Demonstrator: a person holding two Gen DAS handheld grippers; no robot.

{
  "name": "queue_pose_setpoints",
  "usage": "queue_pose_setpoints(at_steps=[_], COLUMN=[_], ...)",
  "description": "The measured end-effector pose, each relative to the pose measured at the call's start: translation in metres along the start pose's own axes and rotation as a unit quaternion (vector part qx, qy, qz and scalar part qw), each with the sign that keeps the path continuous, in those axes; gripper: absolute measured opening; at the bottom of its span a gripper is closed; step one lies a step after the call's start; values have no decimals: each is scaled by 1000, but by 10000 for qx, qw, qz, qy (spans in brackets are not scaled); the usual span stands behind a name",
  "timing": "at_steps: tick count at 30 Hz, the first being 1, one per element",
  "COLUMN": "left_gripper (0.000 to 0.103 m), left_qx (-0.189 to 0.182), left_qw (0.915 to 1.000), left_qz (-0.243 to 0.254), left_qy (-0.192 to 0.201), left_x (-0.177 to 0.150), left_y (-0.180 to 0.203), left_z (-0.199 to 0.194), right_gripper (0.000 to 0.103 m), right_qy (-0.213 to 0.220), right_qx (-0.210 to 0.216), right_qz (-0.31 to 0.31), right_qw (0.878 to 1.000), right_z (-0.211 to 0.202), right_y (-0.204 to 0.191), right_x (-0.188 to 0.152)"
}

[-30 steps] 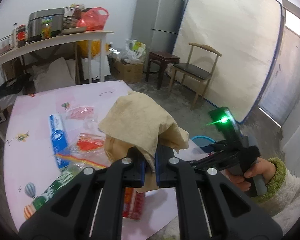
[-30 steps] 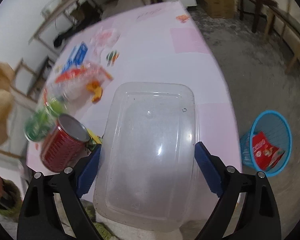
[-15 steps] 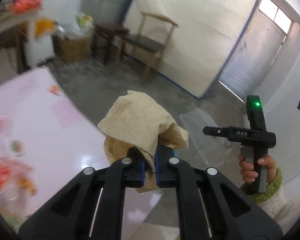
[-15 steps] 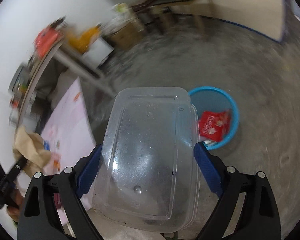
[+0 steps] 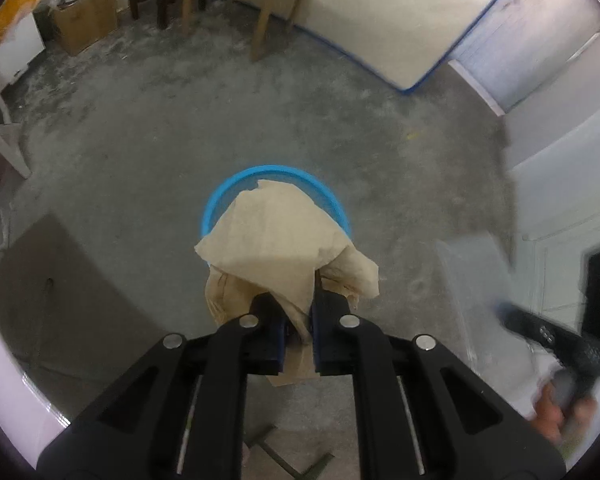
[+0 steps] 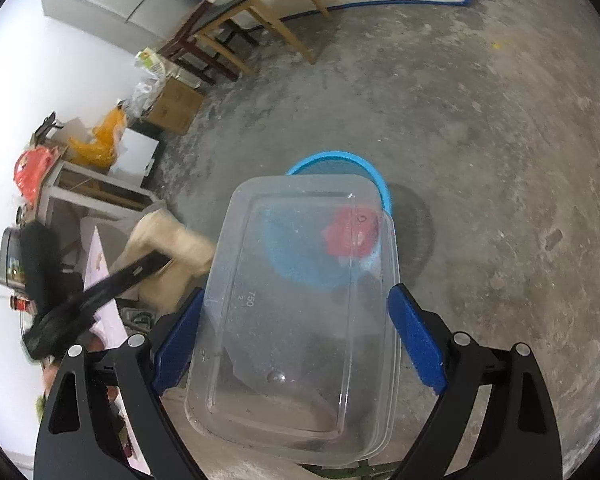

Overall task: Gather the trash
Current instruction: 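Open both tools over the wastebasket to drop the paper and container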

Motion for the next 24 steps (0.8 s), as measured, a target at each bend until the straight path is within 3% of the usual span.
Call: queue_pose_setpoints(at_steps=[1, 3, 7, 12, 18, 24], left_gripper=[40, 53, 56, 57, 61, 69], left_qx=[166, 372, 414, 424, 474, 497], left_qw=[9998, 9993, 9990, 9988, 9955, 9863], left_qz=[-4, -38, -140, -106, -221, -547], left_qy=[-52, -18, -17, 239, 785, 1476], left_x=[5, 10, 10, 9, 9, -19], left_y=[1, 2, 1, -9, -29, -62], left_z=[17, 39, 51, 22, -55, -157], right_gripper=[88, 88, 88, 88, 88, 90], right_qy=[1, 2, -31, -157, -359, -472], right_qx=[-9, -52, -92, -101, 48, 52], right_qz=[22, 75, 145, 172, 47, -331], right_qw=[10000, 10000, 9998, 9997, 9993, 9983], right_z=[-4, -6, -3, 9, 41, 95], right_y=[6, 16, 25, 30, 12, -33], right_x=[-2, -1, 1, 2, 5, 23])
Point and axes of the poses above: each gripper's, at about its wrist camera, not at the fingertips, and z roughly the way its jaws point, y to its right, x to its top, the point moved 6 cm from there along z, roughly the way its jaws point, and after that the axes turned 8 degrees about y, right-handed, at the moved point
